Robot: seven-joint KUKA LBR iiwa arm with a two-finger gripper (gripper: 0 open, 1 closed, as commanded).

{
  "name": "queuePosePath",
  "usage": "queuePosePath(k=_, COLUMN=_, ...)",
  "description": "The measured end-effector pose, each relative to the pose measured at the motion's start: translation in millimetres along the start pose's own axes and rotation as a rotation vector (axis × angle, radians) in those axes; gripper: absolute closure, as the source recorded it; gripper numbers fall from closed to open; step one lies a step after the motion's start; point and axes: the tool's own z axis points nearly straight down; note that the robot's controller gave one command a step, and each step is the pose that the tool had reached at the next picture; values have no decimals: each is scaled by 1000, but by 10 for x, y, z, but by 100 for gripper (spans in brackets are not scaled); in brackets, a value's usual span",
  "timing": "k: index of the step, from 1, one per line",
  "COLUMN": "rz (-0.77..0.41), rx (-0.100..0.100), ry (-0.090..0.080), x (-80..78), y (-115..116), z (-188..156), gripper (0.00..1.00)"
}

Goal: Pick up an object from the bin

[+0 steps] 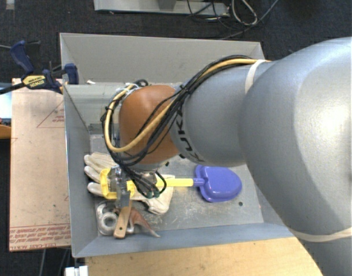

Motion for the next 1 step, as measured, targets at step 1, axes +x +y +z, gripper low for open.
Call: queuePosePath(k=1, rz=1, rx=0, ry=0, x=-1, y=-3, z=0, gripper=100)
